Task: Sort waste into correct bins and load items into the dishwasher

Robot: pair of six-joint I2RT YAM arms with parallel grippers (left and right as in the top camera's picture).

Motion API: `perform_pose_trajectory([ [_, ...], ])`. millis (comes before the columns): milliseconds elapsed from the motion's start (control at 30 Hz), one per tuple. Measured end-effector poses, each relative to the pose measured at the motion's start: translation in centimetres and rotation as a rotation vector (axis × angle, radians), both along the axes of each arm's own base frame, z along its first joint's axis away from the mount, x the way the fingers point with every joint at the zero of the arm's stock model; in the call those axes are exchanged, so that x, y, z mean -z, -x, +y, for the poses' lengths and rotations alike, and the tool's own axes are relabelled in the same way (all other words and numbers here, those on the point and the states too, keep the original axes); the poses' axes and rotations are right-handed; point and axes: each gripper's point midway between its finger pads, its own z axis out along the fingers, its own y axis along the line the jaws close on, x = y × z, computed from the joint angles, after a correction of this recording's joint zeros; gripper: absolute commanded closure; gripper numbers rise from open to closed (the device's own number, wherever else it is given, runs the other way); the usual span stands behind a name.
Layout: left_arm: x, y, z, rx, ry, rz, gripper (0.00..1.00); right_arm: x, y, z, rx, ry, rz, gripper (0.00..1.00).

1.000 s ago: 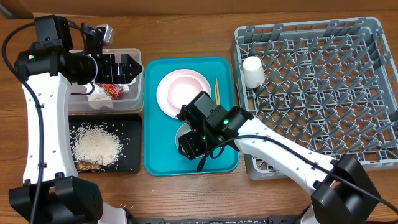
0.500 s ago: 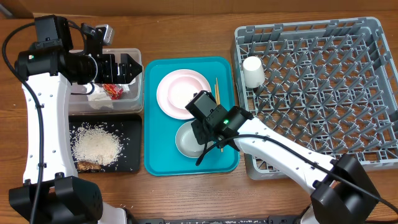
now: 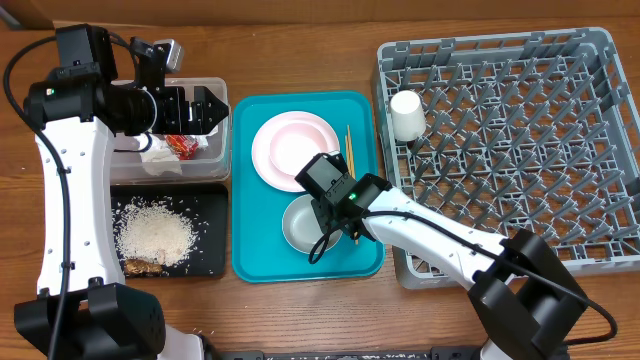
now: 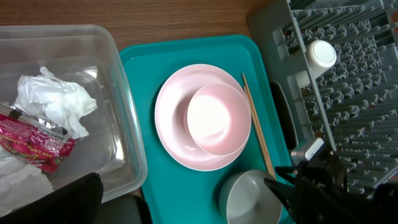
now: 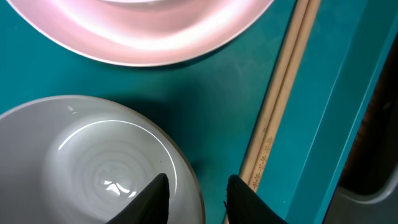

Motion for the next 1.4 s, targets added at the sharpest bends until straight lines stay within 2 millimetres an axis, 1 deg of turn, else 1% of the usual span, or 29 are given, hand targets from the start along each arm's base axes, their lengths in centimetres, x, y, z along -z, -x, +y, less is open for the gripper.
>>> perform_pose_trajectory([
  [100, 0.0, 0.0, 0.0, 0.000, 0.000, 0.000, 0.00, 0.0, -0.1, 0.0, 0.002, 0.003, -0.007, 0.71],
  [333, 0.0, 0.0, 0.0, 0.000, 0.000, 0.000, 0.00, 0.0, -0.1, -0.1, 0.003, 0.008, -0.007, 0.79],
  [933, 0.0, 0.0, 0.0, 0.000, 0.000, 0.000, 0.00, 0.2, 0.5, -0.7, 0.002, 0.033, 0.018, 0.81],
  [1067, 0.0, 0.0, 0.0, 0.000, 0.000, 0.000, 0.00, 0.3, 0.6, -0.8, 0.001, 0.033, 0.026, 0.84],
  [1400, 0.0, 0.0, 0.0, 0.000, 0.000, 0.000, 0.00, 0.4, 1.0, -0.7, -0.004, 0.028, 0.045, 0.85],
])
